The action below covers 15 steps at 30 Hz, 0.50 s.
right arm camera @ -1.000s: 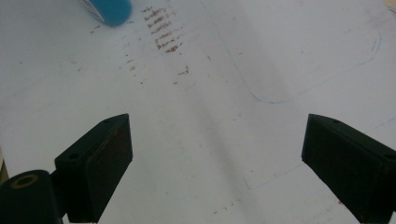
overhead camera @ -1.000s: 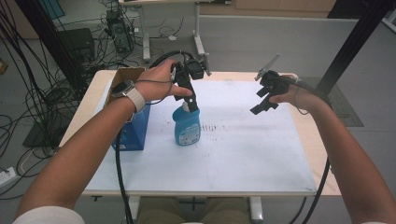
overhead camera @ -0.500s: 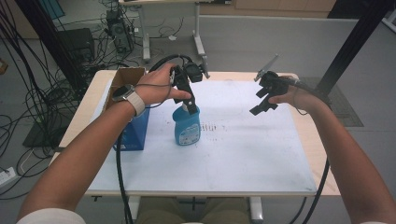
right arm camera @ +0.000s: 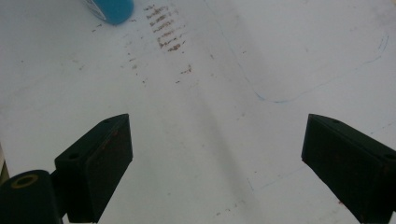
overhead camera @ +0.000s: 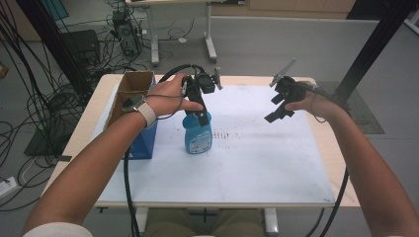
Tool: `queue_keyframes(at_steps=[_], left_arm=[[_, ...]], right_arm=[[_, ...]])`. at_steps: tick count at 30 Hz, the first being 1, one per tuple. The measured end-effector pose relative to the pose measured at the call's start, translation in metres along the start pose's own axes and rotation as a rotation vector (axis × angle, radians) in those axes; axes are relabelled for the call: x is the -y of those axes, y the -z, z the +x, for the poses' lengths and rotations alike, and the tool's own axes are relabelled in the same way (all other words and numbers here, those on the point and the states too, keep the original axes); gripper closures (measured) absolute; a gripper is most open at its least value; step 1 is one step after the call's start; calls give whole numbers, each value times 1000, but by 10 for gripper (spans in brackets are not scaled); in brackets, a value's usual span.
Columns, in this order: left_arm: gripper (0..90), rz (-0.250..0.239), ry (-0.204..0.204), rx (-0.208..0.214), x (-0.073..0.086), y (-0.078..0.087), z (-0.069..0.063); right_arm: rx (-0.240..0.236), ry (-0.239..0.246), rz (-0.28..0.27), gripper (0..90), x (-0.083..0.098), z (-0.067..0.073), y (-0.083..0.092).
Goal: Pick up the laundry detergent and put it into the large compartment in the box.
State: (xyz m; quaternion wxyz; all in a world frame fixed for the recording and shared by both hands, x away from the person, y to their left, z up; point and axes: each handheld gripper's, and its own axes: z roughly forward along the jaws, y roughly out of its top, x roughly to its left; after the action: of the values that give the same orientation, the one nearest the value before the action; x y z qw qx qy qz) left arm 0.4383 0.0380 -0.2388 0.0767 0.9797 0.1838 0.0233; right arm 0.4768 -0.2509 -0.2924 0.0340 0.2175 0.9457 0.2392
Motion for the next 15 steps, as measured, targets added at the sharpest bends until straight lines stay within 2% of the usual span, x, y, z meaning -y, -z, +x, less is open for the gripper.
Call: queue_keyframes(at_steps=[5, 8, 9, 15], left_arm=[[85, -3, 0, -1, 0, -3, 2], [85, -4, 8, 21, 2, -10, 3], [86, 8, 2, 6, 4, -14, 2], [86, -1, -3, 1, 4, -15, 3]], right_arm=[[-2, -2, -3, 85, 1, 0, -1], [-3, -4, -3, 85, 2, 0, -1], [-4, -4, -4, 85, 2, 0, -2], [-7, -6, -2, 85, 3, -1, -3]])
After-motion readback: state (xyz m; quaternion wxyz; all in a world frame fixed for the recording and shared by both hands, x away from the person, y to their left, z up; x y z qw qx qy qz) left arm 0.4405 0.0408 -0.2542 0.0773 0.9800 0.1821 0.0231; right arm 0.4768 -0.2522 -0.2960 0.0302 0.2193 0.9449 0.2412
